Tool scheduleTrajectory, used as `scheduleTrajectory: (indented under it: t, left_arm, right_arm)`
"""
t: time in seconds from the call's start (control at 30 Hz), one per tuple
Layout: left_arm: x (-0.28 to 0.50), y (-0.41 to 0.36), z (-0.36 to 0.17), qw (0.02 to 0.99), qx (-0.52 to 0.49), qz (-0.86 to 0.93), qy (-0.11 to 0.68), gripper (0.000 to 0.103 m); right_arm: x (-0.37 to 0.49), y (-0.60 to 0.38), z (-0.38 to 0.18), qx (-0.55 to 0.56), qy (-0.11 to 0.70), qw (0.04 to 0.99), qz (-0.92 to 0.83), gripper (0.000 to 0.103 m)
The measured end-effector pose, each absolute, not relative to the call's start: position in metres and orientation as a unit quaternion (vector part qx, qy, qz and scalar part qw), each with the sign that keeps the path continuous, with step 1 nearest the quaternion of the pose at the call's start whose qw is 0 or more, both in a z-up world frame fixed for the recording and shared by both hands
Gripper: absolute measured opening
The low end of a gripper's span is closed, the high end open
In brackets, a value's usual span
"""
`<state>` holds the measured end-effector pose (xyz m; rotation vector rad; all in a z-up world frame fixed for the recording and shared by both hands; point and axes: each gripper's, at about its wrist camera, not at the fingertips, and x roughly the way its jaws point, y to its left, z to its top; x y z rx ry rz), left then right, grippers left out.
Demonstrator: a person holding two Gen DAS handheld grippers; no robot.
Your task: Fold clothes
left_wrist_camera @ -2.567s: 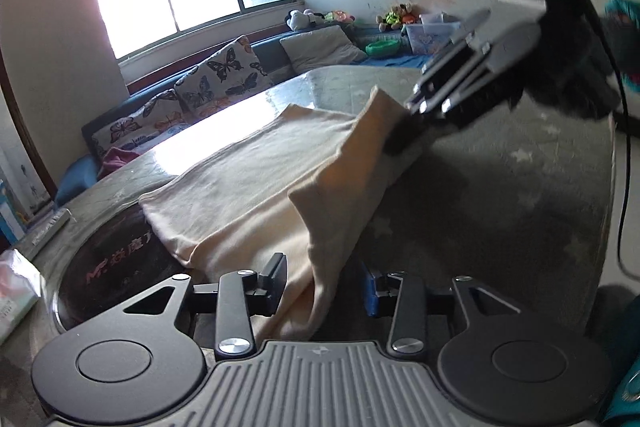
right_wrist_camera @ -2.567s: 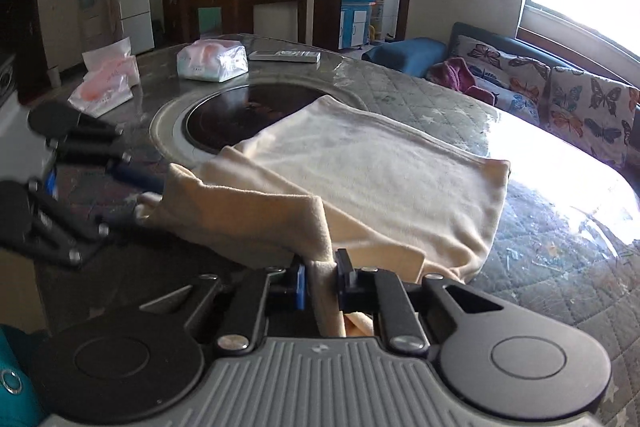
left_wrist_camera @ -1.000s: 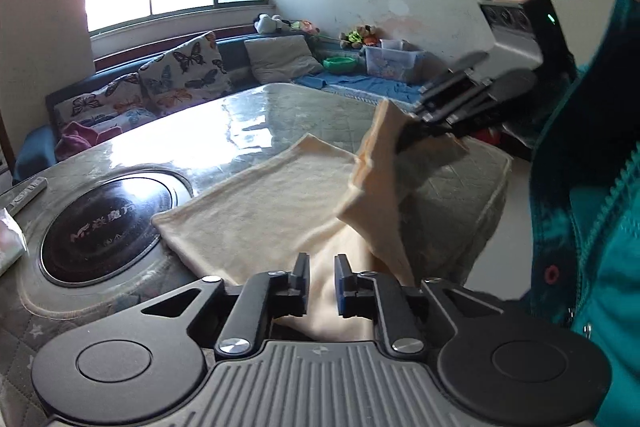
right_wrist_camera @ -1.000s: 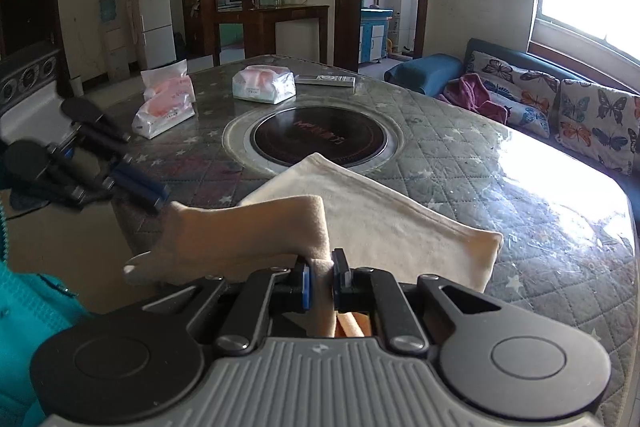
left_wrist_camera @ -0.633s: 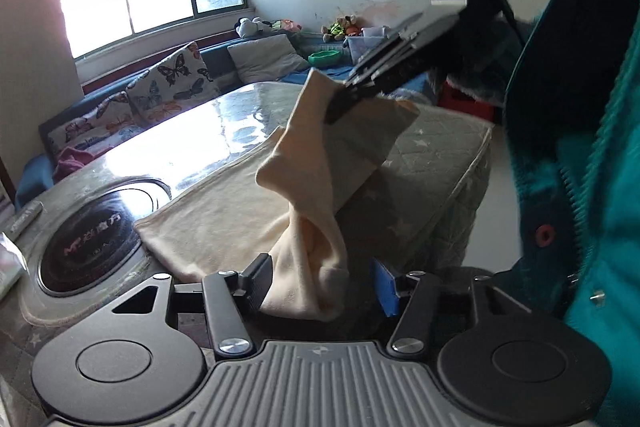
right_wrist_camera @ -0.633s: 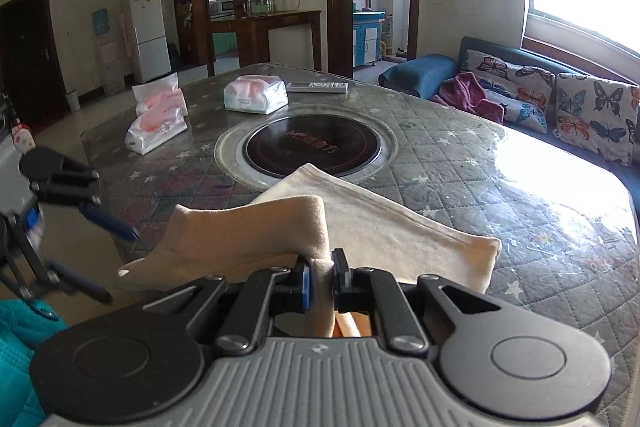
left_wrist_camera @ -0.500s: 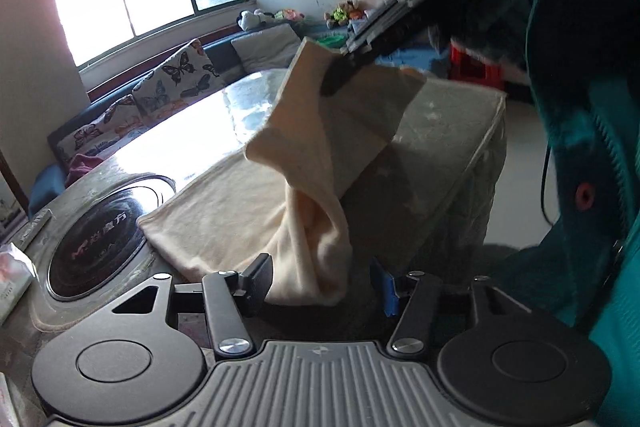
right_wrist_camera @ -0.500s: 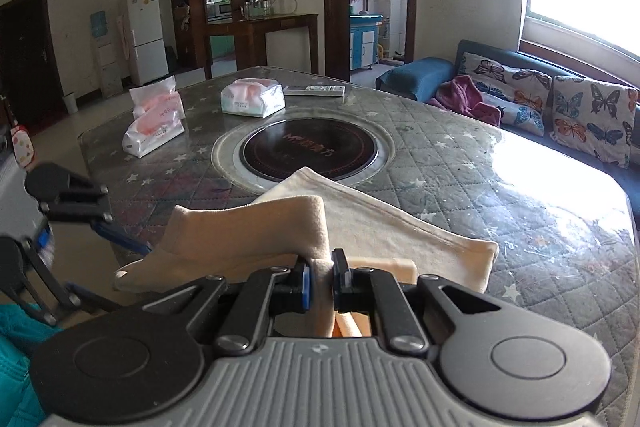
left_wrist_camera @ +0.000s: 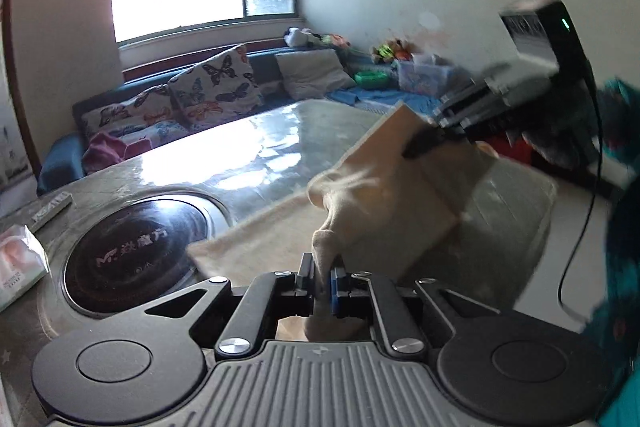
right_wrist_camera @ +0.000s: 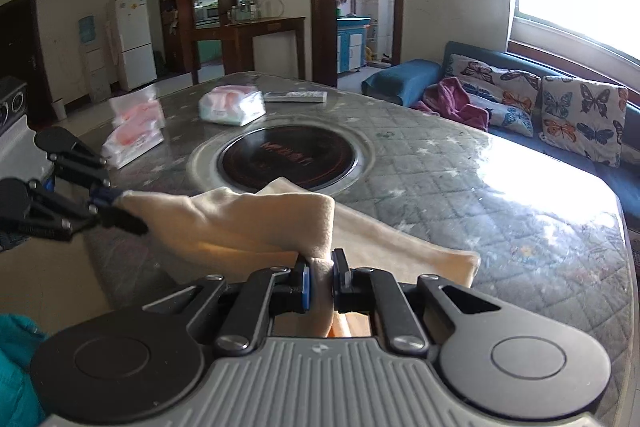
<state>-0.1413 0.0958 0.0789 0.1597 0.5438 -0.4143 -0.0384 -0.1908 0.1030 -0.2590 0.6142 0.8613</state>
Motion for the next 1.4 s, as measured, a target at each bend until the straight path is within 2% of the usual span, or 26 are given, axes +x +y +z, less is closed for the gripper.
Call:
scheduleTrajectory:
  t: [0.17,0.33,0.5,0.63,0.77,0.97,1.23,1.4]
  left_arm:
    - [-0.077,0.119,0.076,0.941,0.044,-0.173,0.288,0.008]
    - [-0.027,0.129,0.044,0.937,0.028,-0.125,0.325,0.008]
    - [-0.011,0.137,0.021,0.932,0.005,-0.091,0.352,0.012]
    - [-0.015,0.141,0.024,0.935,0.002,-0.075,0.346,0.014]
    - [-0.018,0.138,0.037,0.944,-0.002,-0.055,0.325,0.013]
    - [-0.018,0.109,0.051,0.947,-0.012,-0.107,0.304,0.013]
    - [0.015,0.069,0.037,0.933,-0.030,-0.144,0.328,0.013]
    - [0.032,0.069,0.023,0.929,-0.034,-0.125,0.346,0.013]
  right_arm:
    - [0.017,-0.175,0.096,-0.114,0.300,0.862,0.393,0.009]
    - [0.062,-0.168,0.062,-0.080,0.327,0.872,0.356,0.013]
    - [0.087,-0.172,0.034,-0.066,0.340,0.882,0.319,0.017]
    - [0.081,-0.191,0.035,-0.050,0.338,0.888,0.307,0.026]
    - [0.068,-0.207,0.036,-0.054,0.340,0.890,0.298,0.029]
    - [0.061,-0.214,0.028,-0.059,0.344,0.892,0.288,0.029]
    - [0.071,-0.202,0.016,-0.041,0.343,0.896,0.278,0.029]
    - [0.078,-0.207,0.009,-0.025,0.352,0.898,0.262,0.024]
